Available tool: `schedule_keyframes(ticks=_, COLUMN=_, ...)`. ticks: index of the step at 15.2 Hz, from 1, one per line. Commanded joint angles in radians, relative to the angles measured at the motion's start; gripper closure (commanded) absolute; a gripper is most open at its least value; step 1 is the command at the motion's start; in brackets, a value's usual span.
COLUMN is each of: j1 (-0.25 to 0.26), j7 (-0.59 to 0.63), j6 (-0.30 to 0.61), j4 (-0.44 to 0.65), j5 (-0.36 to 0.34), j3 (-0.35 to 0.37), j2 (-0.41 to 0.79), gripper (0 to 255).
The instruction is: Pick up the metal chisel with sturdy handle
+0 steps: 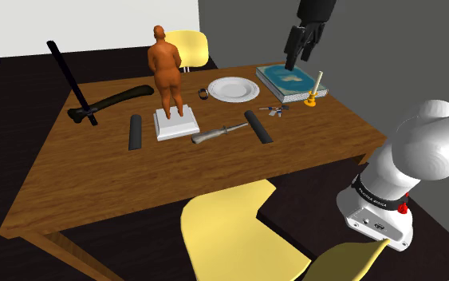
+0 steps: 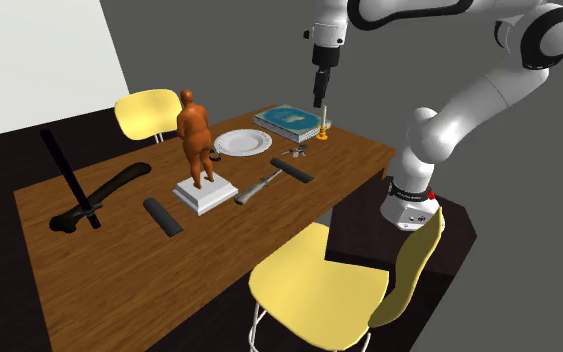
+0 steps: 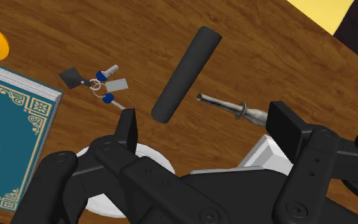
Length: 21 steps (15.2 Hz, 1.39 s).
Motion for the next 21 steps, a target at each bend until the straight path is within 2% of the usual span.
schedule_keyframes(ticks=1, j1=0.0, j7=0.0, j6=0.0, j4=0.0, j5=0.0, j3=0.0, j2=0.0, gripper=0)
schedule_keyframes(ticks=10, j1=0.094, j7=-0.245, j6=0.299, j4=-0.038, j5=-0.001, j3=-0.011, j2=0.258, gripper=0)
schedule_keyframes(ticks=21, j1=0.193, j7=-0.53, j6=0.593, j4=0.034, j5=0.008, j3=0.014, j2=0.623, gripper=0)
